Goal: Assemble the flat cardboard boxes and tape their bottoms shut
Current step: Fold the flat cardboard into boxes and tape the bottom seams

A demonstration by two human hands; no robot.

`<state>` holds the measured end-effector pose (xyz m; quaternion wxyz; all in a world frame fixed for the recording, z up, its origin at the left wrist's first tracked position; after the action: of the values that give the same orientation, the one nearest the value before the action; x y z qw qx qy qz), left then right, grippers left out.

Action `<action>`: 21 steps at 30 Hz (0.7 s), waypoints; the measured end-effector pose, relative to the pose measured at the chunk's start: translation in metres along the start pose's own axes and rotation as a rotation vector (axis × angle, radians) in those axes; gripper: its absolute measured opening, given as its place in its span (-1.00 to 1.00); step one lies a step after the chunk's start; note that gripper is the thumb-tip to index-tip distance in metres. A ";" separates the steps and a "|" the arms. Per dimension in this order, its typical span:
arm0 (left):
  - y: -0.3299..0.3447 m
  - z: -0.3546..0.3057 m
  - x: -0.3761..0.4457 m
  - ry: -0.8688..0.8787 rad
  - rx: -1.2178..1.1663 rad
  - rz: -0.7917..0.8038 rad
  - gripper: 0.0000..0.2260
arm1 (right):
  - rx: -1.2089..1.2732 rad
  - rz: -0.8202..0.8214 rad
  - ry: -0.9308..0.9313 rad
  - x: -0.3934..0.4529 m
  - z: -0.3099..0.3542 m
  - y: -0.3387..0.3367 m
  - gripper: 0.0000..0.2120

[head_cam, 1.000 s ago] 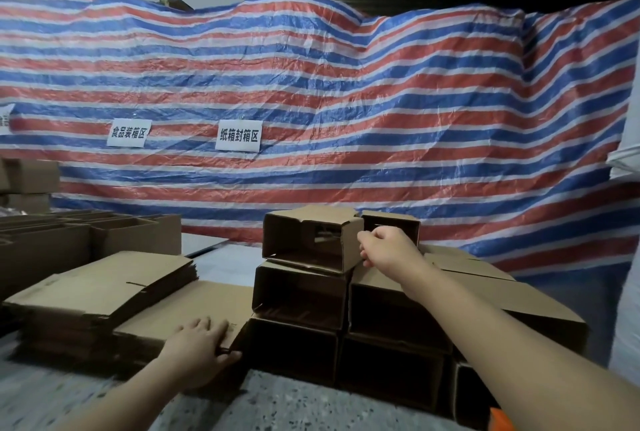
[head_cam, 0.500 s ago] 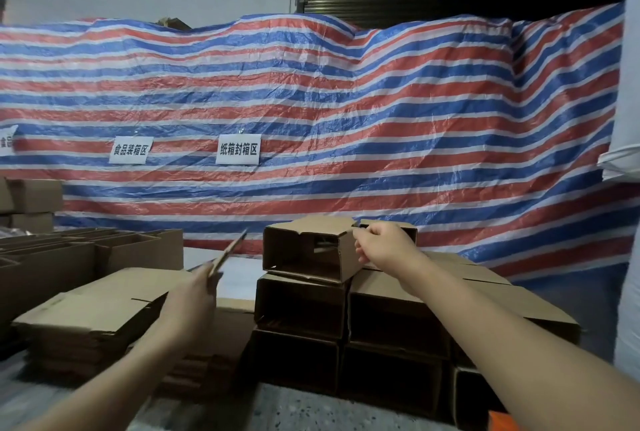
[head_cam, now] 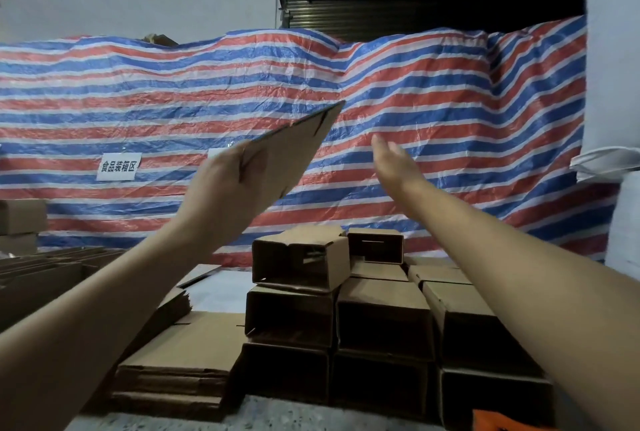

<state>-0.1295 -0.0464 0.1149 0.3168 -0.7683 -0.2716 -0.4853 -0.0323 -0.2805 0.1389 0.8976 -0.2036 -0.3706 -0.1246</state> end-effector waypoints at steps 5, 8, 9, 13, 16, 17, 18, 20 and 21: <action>-0.002 -0.027 -0.001 -0.100 -0.323 0.177 -0.77 | 0.152 -0.218 -0.092 0.012 0.023 -0.050 -0.37; 0.006 -0.027 -0.002 -0.195 -0.494 0.293 -0.73 | 0.174 -0.167 -0.105 0.011 0.019 -0.065 -0.38; 0.008 -0.024 -0.002 -0.241 -0.537 0.328 -0.67 | 0.174 -0.180 -0.120 0.009 0.017 -0.072 -0.37; 0.022 -0.012 -0.004 -0.398 -0.741 0.429 -0.57 | 0.215 -0.205 -0.070 -0.004 0.003 -0.087 -0.32; 0.037 0.000 -0.002 -0.524 -0.840 0.393 -0.67 | 0.235 -0.282 0.100 -0.019 -0.016 -0.091 -0.36; 0.043 0.004 -0.004 -0.569 -0.852 0.388 -0.71 | 0.237 -0.291 0.156 -0.025 -0.024 -0.090 -0.41; 0.050 0.006 -0.009 -0.598 -0.864 0.389 -0.74 | 0.236 -0.279 0.206 -0.033 -0.033 -0.089 -0.41; 0.061 0.011 -0.021 -0.623 -0.863 0.376 -0.80 | 0.244 -0.241 0.274 -0.051 -0.050 -0.084 -0.42; 0.065 0.013 -0.028 -0.627 -0.844 0.359 -0.82 | 0.244 -0.234 0.295 -0.060 -0.058 -0.083 -0.43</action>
<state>-0.0854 -0.0823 0.0707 -0.0368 -0.9705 0.0004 -0.2383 -0.0691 -0.3760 0.0808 0.9395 -0.0289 -0.2689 -0.2104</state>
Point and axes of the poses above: each hand's wrist, its own x-axis towards the middle knuckle, its own y-axis out of the palm, z = x × y, the point moved 7 cm from there along x, towards the middle knuckle, and after that the axes turned 5 degrees about -y, right-handed, at the moved point
